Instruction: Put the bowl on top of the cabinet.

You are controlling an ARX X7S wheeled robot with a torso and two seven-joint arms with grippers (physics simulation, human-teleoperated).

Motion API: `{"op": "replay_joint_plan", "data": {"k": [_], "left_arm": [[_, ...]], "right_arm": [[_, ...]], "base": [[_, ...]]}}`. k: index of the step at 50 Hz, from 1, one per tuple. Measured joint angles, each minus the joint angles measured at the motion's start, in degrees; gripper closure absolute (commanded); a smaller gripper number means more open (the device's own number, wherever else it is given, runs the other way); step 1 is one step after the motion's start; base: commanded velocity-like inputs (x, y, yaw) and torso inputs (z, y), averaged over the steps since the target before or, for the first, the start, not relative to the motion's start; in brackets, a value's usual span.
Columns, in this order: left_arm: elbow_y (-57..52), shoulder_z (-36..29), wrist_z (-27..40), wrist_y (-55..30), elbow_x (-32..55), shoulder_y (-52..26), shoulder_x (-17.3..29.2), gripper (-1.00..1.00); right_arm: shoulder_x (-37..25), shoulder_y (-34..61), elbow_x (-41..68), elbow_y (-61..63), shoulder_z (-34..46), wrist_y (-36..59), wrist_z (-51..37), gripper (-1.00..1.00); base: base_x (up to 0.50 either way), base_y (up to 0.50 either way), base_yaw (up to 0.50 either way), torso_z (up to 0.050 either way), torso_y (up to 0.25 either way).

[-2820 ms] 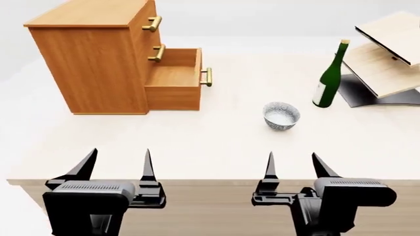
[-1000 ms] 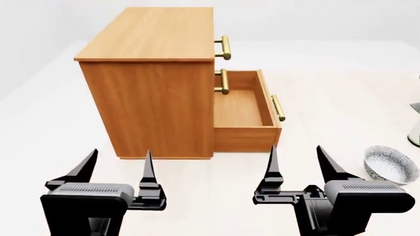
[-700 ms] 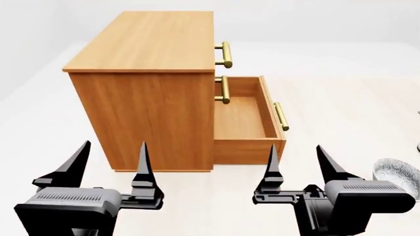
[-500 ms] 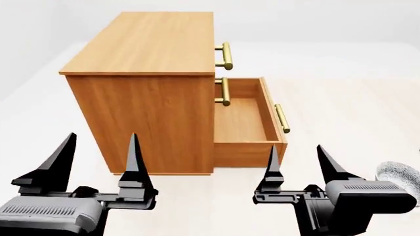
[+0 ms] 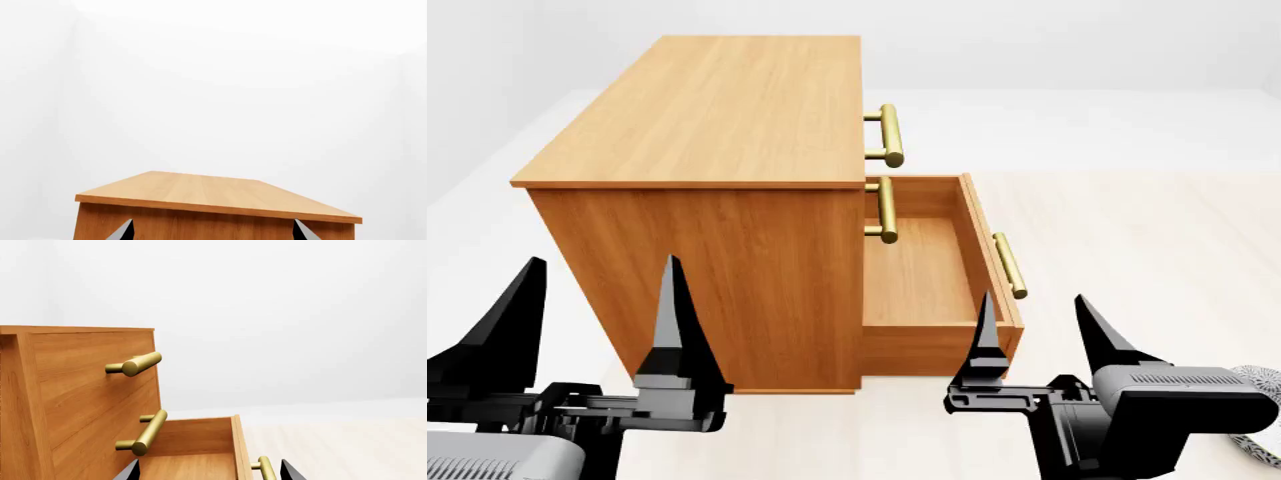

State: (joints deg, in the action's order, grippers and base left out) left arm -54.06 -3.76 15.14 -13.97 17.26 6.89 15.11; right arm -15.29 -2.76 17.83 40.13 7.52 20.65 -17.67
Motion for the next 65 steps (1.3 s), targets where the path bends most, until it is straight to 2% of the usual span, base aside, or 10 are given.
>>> {"op": "replay_joint_plan", "data": {"k": [25,30,40,65], "left_arm": [[0.0,-0.49,0.9,1.0,0.07,0.03,0.94,-1.0],[0.02,-0.74,1.06,1.16,0.06,0.07,1.04,-1.0],[-0.02,-1.02,1.49,1.37,-0.13,0.15,1.45,-1.0],[0.1,-1.52,2.44,1.67,-0.05,-0.06,2.34,-1.0]], "right_arm": [[-0.82,0.36,0.02,-0.29,1.29,-0.12,-1.07,-1.0],[-1.07,0.32,0.26,-0.25,1.1,-0.24,-1.28,-1.0],[-1.39,0.6,0.53,-0.26,1.37,0.61,-1.91,-1.0],[-4.59,3.61,3.7,0.47,-2.95,7.82,-4.46,-1.0]], "base": [[0.0,-0.06,0.0,0.0,0.0],[0.0,0.47,0.0,0.0,0.0],[0.0,0.01,0.0,0.0,0.0],[0.0,0.0,0.0,0.0,0.0]]}}
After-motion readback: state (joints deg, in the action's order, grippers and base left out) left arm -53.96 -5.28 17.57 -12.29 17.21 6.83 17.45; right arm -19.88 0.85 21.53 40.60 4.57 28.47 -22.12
